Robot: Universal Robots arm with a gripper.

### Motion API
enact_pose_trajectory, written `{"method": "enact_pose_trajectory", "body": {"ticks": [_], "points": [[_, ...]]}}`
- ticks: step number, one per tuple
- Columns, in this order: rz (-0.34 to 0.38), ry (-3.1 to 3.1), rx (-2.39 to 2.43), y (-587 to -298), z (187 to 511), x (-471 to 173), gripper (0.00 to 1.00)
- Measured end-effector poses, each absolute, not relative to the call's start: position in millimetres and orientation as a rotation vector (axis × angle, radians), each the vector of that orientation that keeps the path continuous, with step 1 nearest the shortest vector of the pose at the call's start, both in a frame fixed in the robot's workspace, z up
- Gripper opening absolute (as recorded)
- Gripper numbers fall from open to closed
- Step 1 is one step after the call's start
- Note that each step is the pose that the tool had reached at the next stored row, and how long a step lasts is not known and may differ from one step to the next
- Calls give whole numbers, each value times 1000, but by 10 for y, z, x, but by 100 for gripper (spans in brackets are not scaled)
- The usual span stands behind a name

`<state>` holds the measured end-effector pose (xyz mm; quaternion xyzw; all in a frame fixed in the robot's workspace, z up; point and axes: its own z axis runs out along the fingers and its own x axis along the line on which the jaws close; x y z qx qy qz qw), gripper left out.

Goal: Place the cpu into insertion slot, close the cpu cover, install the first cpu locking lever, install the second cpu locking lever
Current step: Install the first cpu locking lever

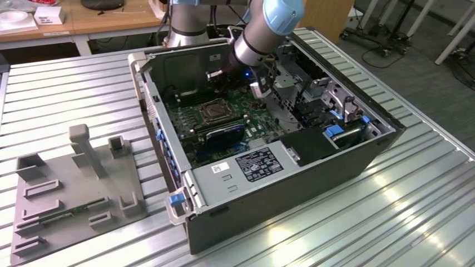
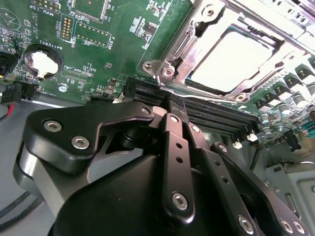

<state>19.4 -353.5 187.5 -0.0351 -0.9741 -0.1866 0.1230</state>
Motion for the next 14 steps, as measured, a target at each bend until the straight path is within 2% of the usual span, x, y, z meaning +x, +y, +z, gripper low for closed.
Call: {"method": "enact_pose_trajectory", "body": {"ticks": [14], "points": [[-545, -2843, -102, -3535, 2083, 180, 11]]}}
